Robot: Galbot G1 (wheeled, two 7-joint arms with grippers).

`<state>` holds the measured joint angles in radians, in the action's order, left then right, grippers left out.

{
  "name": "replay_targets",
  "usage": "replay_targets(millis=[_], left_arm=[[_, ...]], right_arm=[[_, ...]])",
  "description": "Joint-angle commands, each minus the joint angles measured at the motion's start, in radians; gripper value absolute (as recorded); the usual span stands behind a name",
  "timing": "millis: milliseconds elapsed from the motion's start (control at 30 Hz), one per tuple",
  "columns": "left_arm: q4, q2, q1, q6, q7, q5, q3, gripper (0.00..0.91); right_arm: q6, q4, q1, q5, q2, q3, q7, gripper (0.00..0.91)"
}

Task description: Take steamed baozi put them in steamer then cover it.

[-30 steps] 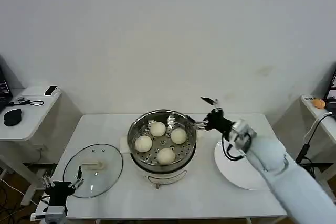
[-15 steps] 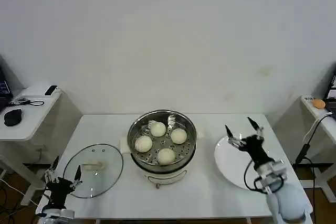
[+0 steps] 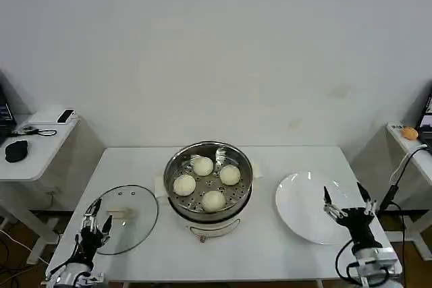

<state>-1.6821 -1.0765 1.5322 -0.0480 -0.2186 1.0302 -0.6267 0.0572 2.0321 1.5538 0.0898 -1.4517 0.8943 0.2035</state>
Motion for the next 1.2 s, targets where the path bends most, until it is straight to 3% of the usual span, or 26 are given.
replay_targets(millis=[33, 1033, 1067, 1100, 1133, 1200], left_arm=[[0.151, 0.063, -0.139, -0.01, 0.0, 0.179, 0.079, 0.907], [0.29, 0.074, -0.312, 0.008, -0.007, 0.127, 0.166, 0.907], [0.291, 0.075, -0.312, 0.006, -0.001, 0.125, 0.168, 0.474], [0.292, 0.075, -0.312, 0.005, -0.001, 0.12, 0.17, 0.212], [0.295, 0.072, -0.313, 0.003, -0.008, 0.116, 0.17, 0.01], [0.299, 0.071, -0.312, -0.002, -0.009, 0.114, 0.172, 0.0]], right_arm=[[0.028, 0.058, 0.102, -0.023, -0.085, 0.072, -0.011, 0.907], [0.028, 0.046, 0.101, -0.047, -0.114, 0.044, 0.008, 0.907], [0.028, 0.044, 0.1, -0.047, -0.114, 0.044, 0.008, 0.907], [0.029, 0.041, 0.1, -0.047, -0.114, 0.044, 0.009, 0.907], [0.029, 0.039, 0.099, -0.047, -0.114, 0.045, 0.009, 0.907], [0.029, 0.036, 0.098, -0.049, -0.115, 0.044, 0.009, 0.907]])
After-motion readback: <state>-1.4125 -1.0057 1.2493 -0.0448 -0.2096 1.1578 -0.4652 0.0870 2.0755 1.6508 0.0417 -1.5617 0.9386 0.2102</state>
